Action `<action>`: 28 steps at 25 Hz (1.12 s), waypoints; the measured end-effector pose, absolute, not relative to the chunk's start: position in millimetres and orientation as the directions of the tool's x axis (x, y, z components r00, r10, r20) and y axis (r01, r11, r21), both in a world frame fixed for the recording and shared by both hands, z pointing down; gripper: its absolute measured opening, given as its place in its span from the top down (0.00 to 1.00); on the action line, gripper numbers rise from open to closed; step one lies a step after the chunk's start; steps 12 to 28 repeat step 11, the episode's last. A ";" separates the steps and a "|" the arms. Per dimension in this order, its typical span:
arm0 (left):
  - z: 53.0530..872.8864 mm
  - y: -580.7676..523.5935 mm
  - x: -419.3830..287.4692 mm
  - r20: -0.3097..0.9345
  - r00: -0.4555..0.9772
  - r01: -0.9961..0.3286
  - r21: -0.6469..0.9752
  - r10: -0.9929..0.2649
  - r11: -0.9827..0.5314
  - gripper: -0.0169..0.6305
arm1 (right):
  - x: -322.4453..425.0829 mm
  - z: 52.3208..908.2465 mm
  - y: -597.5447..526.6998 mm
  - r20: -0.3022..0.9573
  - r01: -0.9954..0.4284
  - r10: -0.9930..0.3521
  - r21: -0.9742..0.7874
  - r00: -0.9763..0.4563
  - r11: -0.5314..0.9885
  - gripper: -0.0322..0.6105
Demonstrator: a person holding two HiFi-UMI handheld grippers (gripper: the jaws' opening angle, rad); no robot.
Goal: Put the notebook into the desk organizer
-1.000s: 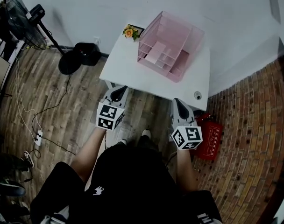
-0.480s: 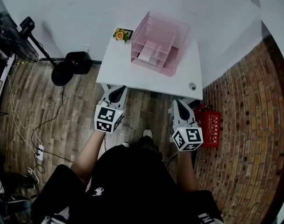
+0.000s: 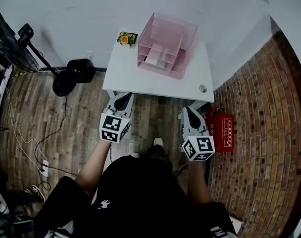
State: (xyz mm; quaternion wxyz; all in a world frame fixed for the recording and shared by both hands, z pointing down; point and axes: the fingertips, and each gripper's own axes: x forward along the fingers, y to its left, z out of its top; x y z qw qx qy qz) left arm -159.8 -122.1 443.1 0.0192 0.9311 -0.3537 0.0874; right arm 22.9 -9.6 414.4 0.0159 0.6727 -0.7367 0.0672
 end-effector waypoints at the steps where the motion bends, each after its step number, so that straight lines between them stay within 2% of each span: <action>1: 443.1 -122.2 -160.8 0.175 0.735 -0.661 -0.028 -0.655 -0.750 0.97 | 22.1 415.0 -9.4 0.115 -0.993 -0.989 -0.077 -0.093 0.085 0.95; 28: 445.4 -129.7 -160.9 0.177 0.738 -0.657 -0.032 -0.651 -0.754 0.97 | 20.9 419.0 -17.4 0.125 -0.993 -0.988 -0.085 -0.096 0.086 0.95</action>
